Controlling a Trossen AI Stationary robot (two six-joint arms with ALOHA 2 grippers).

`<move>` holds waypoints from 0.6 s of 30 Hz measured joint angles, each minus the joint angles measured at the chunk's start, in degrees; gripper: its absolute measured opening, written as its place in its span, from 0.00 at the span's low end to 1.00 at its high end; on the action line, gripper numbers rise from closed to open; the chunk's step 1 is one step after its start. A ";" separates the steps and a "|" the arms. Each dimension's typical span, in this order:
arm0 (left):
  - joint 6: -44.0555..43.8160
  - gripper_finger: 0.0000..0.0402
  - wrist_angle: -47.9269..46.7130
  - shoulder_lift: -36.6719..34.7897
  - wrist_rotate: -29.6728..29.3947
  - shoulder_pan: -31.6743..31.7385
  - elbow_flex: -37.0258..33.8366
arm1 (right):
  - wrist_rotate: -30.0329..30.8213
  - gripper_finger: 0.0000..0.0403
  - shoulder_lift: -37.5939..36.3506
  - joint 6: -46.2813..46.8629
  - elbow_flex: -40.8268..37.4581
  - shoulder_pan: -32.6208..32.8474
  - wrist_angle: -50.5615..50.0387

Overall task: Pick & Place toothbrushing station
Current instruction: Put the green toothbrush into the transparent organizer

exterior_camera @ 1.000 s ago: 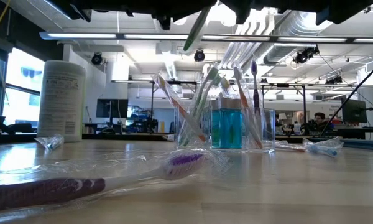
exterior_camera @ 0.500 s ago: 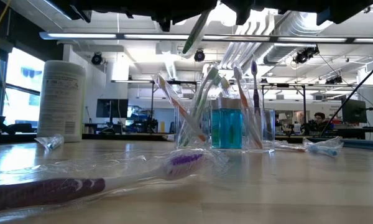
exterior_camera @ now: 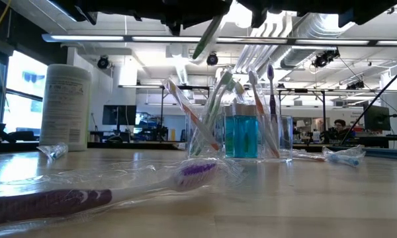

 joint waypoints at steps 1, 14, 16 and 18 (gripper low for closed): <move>0.21 0.09 -0.03 0.00 0.03 -0.02 0.00 | 0.04 0.03 0.00 0.03 0.00 0.00 0.00; 0.11 0.43 -0.71 0.00 4.58 -0.13 0.00 | -0.73 0.02 -1.85 0.52 -0.02 0.45 -5.19; -1.94 0.50 -1.16 0.00 4.30 -0.15 0.00 | 0.16 0.02 -3.50 1.70 -0.02 0.55 -9.04; -1.89 0.55 -2.44 0.00 4.32 -0.15 0.00 | 0.87 0.02 -5.11 3.20 -0.02 0.70 -13.23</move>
